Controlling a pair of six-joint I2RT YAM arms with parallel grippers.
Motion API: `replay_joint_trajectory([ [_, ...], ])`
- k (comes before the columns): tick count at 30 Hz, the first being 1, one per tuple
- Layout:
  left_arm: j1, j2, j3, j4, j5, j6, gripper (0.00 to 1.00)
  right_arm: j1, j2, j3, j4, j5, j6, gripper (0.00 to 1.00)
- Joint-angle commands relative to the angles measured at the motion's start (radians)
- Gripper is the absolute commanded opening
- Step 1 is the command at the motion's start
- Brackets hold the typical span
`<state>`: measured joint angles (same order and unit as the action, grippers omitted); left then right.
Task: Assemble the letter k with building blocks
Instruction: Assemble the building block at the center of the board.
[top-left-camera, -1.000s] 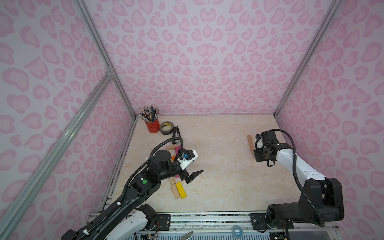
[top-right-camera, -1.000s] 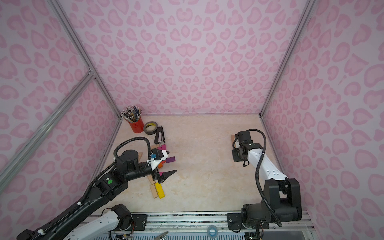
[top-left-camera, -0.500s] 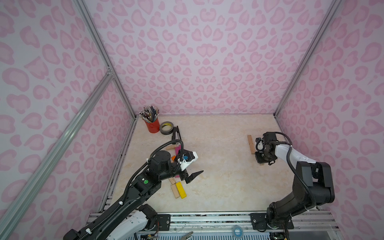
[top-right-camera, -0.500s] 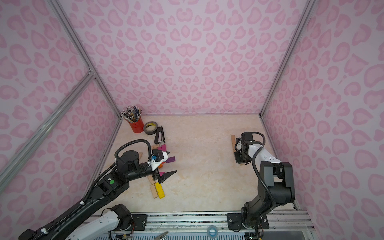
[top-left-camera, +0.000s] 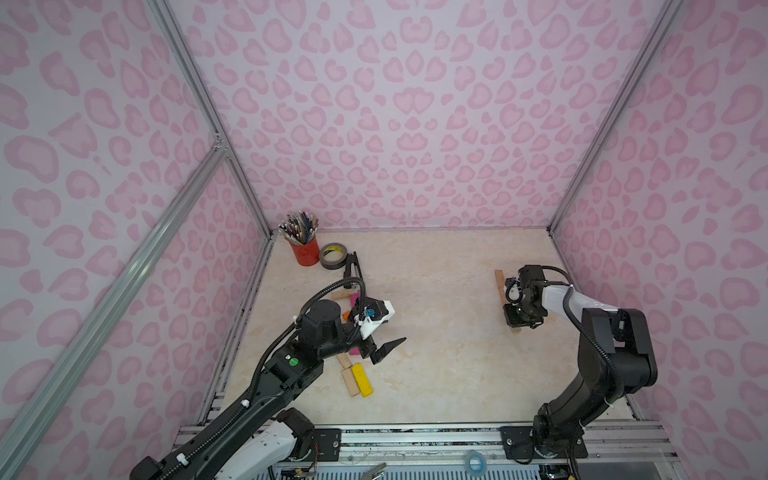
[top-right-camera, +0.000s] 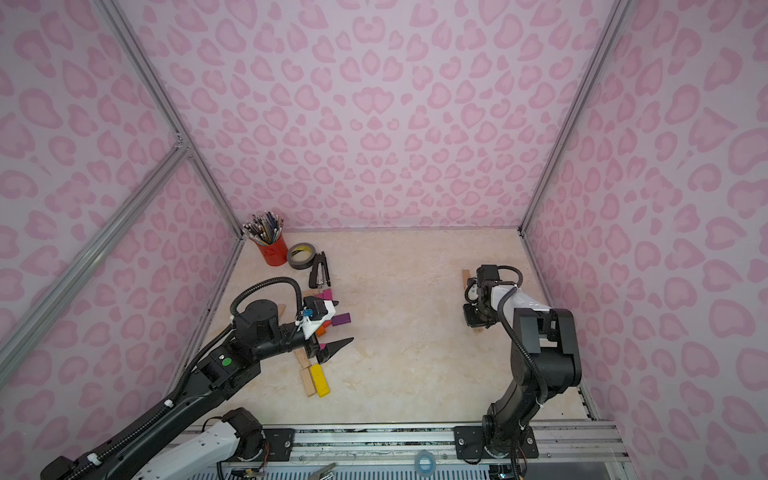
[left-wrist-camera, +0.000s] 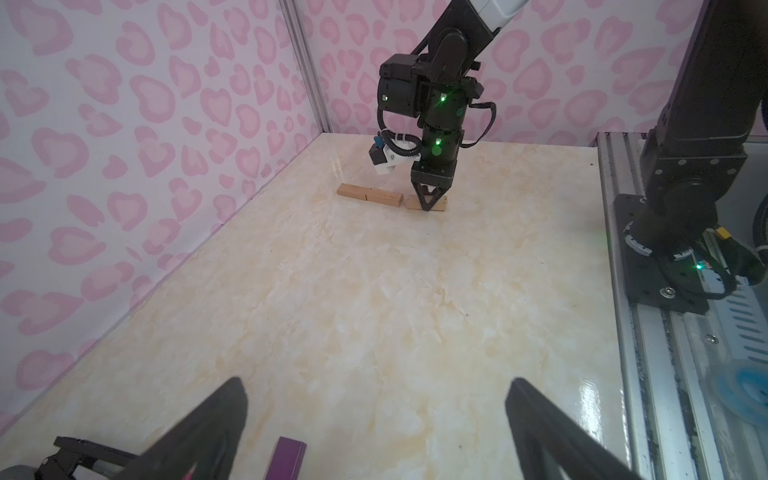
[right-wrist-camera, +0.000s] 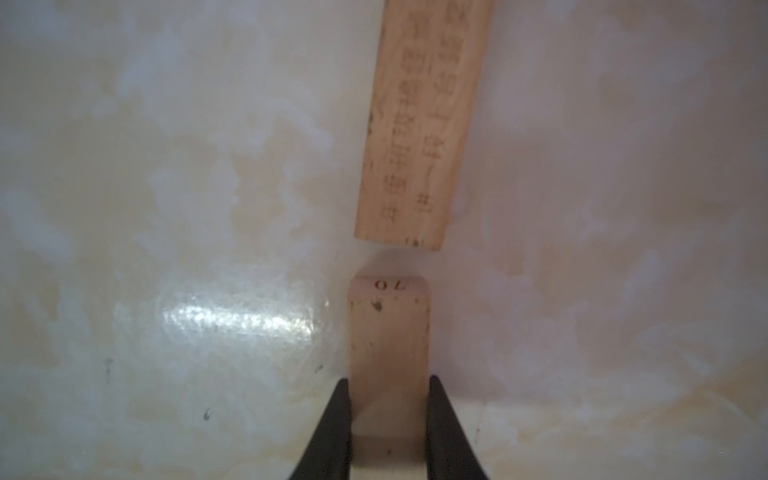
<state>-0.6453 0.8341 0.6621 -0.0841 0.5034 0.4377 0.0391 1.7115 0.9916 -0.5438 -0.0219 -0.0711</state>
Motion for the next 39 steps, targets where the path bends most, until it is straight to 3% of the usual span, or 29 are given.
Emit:
replay_joint_trajectory([
  [1, 0.001, 0.0, -0.004, 0.035, 0.01, 0.001, 0.99, 0.005, 0.03, 0.008, 0.002, 0.005, 0.034, 0.19],
  [5, 0.003, -0.006, -0.008, 0.037, 0.005, 0.0, 0.99, 0.01, 0.042, 0.018, 0.002, 0.018, 0.049, 0.21],
  [10, 0.003, -0.004, -0.011, 0.041, 0.006, -0.003, 0.99, 0.012, 0.038, 0.022, 0.005, 0.013, 0.056, 0.34],
  [20, 0.01, -0.001, -0.024, 0.056, -0.003, -0.01, 0.99, 0.012, 0.045, 0.042, 0.018, 0.005, 0.09, 0.27],
  [28, 0.011, 0.0, -0.027, 0.057, -0.006, -0.007, 0.99, 0.012, 0.062, 0.044, 0.019, 0.004, 0.107, 0.26],
  [39, 0.012, 0.007, -0.027, 0.062, -0.009, -0.013, 0.99, 0.012, 0.036, 0.049, 0.018, -0.014, 0.121, 0.43],
])
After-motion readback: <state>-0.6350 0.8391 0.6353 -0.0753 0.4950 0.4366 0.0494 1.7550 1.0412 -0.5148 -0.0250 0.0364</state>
